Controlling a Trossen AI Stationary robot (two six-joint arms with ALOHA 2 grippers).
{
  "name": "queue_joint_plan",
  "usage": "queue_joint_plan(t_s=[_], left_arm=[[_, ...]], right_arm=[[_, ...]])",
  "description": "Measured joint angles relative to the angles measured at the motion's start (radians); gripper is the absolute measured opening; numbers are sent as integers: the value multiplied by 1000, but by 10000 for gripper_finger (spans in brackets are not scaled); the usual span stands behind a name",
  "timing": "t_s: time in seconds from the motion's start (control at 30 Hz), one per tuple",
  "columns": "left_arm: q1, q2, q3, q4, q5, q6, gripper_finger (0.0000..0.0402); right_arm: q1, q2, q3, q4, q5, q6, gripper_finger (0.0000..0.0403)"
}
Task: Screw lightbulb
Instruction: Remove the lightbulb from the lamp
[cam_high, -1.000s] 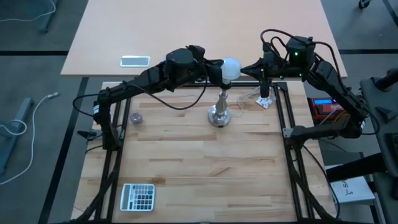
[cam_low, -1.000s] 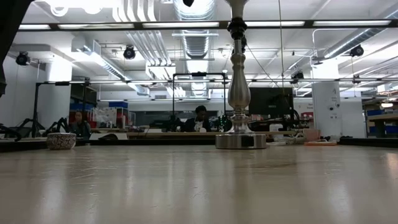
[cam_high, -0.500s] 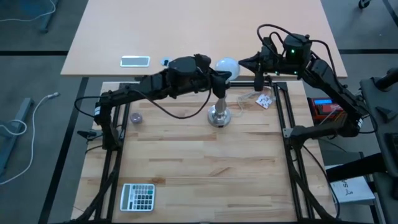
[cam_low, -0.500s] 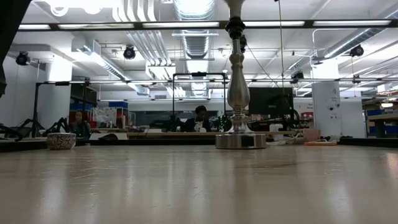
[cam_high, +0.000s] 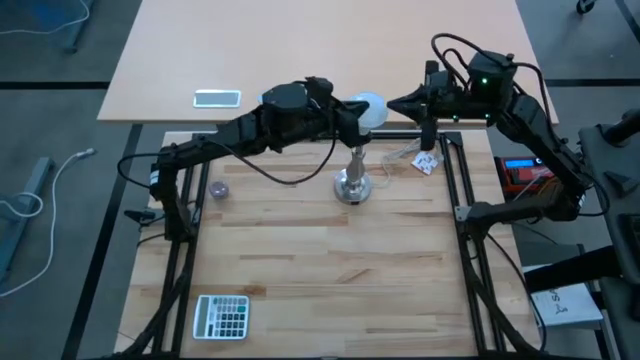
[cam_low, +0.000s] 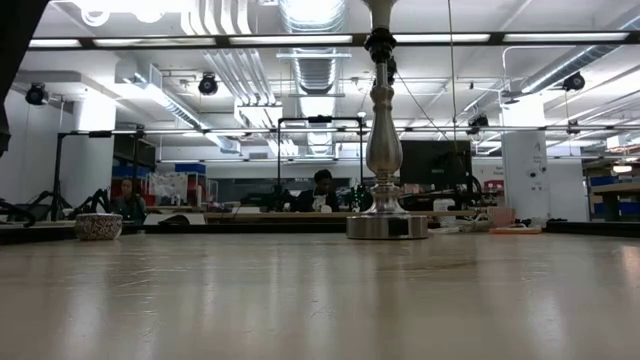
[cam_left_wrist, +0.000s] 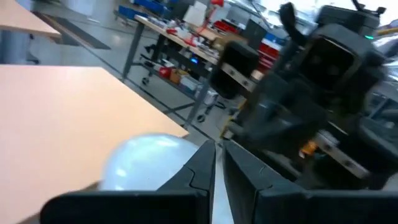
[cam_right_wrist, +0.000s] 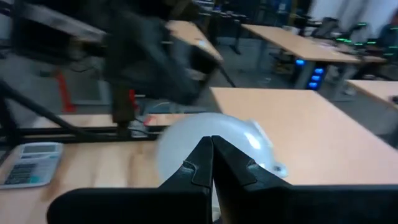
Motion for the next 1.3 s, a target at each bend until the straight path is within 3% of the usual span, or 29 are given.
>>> queue_joint_plan(t_s=[0.37, 0.57, 1.3], left_arm=[[60, 4, -1, -84, -27, 61, 20], [52, 15, 0, -89, 7, 98, 20], [29, 16, 0, -83, 14, -15, 20]], right_arm=[[0, 27, -29, -1, -72, 8, 0], [0, 25, -63, 14, -88, -9, 0], [0, 25, -72, 2, 7, -112, 0]])
